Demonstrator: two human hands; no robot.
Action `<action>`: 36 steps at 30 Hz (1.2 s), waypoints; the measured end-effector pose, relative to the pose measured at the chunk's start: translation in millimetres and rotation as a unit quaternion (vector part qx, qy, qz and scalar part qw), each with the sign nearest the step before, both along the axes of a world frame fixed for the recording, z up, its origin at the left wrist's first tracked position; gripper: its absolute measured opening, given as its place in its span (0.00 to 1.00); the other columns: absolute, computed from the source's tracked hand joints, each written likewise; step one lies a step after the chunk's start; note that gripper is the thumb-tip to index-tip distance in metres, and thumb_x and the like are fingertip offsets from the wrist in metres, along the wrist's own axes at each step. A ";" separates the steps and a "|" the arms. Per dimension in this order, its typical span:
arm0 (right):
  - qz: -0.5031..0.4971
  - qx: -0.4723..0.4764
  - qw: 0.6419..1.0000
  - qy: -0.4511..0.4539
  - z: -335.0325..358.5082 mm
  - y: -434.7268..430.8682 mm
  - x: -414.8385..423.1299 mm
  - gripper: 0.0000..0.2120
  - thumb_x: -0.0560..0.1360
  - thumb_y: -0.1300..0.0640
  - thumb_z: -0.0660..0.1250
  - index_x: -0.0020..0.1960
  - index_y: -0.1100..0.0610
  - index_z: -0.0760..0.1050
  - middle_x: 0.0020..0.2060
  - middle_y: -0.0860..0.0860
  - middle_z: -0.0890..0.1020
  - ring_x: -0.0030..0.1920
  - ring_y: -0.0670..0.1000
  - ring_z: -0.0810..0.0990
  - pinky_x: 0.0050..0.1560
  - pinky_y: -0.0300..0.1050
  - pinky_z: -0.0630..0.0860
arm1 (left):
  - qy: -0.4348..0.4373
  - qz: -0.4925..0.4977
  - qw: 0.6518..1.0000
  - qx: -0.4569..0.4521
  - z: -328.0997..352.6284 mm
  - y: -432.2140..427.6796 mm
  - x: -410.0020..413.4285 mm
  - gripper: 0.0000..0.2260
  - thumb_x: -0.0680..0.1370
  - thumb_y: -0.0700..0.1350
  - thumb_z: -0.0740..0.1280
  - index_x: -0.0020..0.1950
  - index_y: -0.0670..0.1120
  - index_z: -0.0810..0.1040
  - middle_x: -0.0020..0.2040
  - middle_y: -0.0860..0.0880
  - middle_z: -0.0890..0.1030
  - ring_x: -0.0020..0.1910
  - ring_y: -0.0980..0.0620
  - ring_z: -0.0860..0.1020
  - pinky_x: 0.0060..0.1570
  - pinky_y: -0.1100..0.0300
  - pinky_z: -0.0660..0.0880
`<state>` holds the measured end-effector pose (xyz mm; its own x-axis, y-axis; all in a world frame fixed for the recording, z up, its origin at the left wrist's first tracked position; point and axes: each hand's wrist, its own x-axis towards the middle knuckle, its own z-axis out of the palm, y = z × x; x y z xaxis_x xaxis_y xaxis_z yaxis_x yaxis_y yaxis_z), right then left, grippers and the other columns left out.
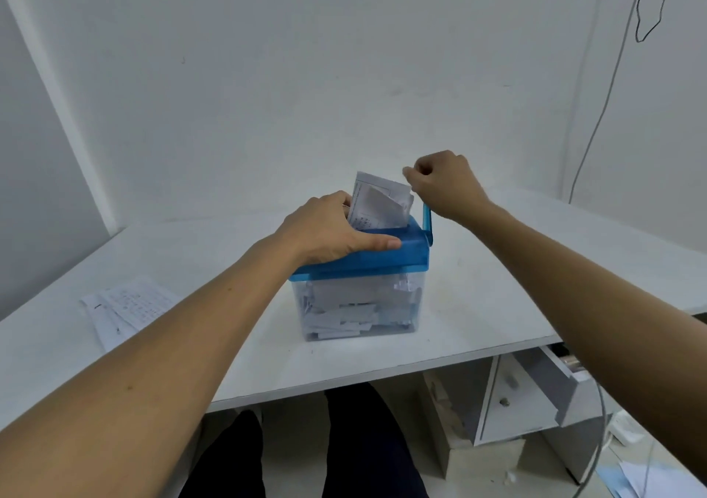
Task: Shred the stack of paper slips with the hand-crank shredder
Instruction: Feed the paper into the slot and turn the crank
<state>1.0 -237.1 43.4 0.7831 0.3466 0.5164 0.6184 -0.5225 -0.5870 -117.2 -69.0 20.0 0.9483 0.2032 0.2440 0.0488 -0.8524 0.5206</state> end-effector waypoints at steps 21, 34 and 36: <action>0.077 -0.102 0.853 0.505 -62.5 -6.8 18.2 0.17 0.80 0.54 0.54 0.33 0.54 0.66 0.23 0.48 0.69 0.21 0.43 0.62 0.22 0.33 0.57 | -0.012 0.025 0.999 0.031 2.4 -14.9 -11.2 0.44 0.55 0.83 0.65 0.63 0.60 0.76 0.56 0.61 0.80 0.53 0.56 0.78 0.50 0.54 0.76; 0.078 -0.202 0.976 0.020 -102.0 -39.0 -37.8 0.31 0.72 0.61 0.69 0.72 0.55 0.61 0.65 0.49 0.68 0.62 0.50 0.66 0.64 0.48 0.73 | -0.004 0.022 0.999 0.034 2.1 -17.3 -12.8 0.32 0.57 0.80 0.63 0.55 0.65 0.74 0.53 0.59 0.80 0.52 0.54 0.78 0.47 0.55 0.75; 0.068 -0.235 0.970 0.022 -95.3 -36.0 -35.7 0.30 0.71 0.61 0.69 0.70 0.56 0.61 0.62 0.49 0.68 0.60 0.51 0.67 0.61 0.49 0.74 | -0.005 0.027 0.999 0.034 2.4 -17.8 -12.6 0.32 0.57 0.81 0.64 0.54 0.64 0.75 0.54 0.59 0.81 0.52 0.54 0.79 0.49 0.54 0.76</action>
